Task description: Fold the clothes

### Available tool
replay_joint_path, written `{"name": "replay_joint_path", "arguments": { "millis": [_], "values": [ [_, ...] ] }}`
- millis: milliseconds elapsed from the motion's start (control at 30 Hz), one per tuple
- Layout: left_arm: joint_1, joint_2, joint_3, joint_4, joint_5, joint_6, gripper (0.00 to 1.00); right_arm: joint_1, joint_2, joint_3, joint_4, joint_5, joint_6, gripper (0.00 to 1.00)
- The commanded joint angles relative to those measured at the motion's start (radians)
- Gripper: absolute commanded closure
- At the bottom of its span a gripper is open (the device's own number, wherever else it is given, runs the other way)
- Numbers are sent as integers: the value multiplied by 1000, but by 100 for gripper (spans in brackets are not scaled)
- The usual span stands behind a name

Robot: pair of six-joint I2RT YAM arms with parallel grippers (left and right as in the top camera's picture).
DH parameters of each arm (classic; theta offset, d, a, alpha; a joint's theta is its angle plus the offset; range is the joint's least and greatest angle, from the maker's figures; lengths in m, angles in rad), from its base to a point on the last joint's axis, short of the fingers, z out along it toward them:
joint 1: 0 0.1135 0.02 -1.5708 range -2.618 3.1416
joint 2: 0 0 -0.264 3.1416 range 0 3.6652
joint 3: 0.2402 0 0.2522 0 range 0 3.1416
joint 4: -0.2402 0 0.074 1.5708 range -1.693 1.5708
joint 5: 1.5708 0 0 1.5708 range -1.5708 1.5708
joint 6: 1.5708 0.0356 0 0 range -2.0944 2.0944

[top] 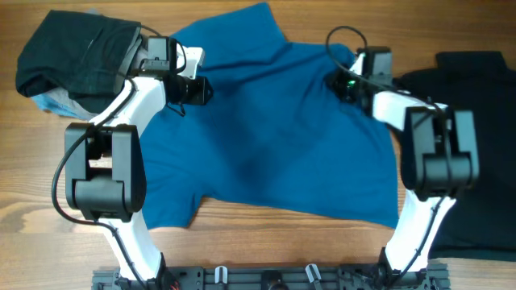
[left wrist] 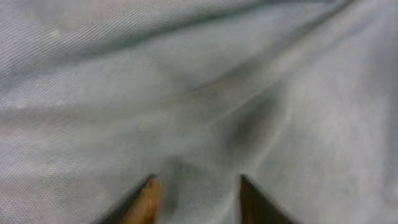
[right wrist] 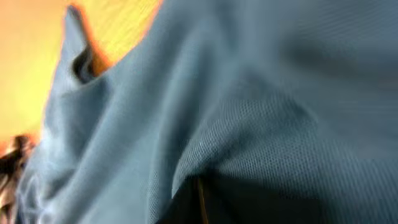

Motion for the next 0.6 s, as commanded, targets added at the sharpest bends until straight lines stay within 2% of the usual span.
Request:
{"name": "replay_joint_path", "arguments": {
  "millis": [0, 67, 100, 133, 200, 233, 300, 367, 400, 467, 500, 533, 567],
  "values": [
    [-21, -21, 6, 17, 79, 3, 51, 107, 36, 63, 13, -95, -77, 96],
    [-41, -19, 6, 43, 79, 3, 50, 121, -19, 157, -195, -113, -229, 93],
    [-53, -15, 6, 68, 78, 3, 50, 111, -65, 182, -285, -96, -297, 85],
    [-61, -8, 6, 87, 77, 3, 50, 96, -109, 187, -340, -64, -331, 82],
    [-68, 22, 6, 108, 29, 3, 55, 21, -243, 187, -481, 29, -345, 67],
    [-68, 35, 6, 107, 0, 2, 62, -11, -276, 187, -529, 46, -346, 65],
    [-65, 81, 6, 109, -89, 3, 79, -87, -298, 186, -708, 110, -348, 66],
    [-60, 113, 6, 109, -150, 2, 87, -118, -278, 177, -804, 124, -362, 77],
    [-54, 128, 6, 111, -179, 2, 89, -126, -251, 168, -850, 126, -414, 83],
    [-32, 142, 6, 113, -186, -25, 90, -125, -199, 132, -860, 125, -434, 84],
    [-16, 138, 8, 120, -185, -55, 87, -125, -171, 127, -859, 124, -433, 84],
    [-2, 133, 14, 118, -180, -64, 78, -125, -138, 127, -857, 125, -435, 84],
    [8, 126, 24, 110, -176, -80, 74, -125, -121, 127, -855, 125, -435, 84]
  ]
}}
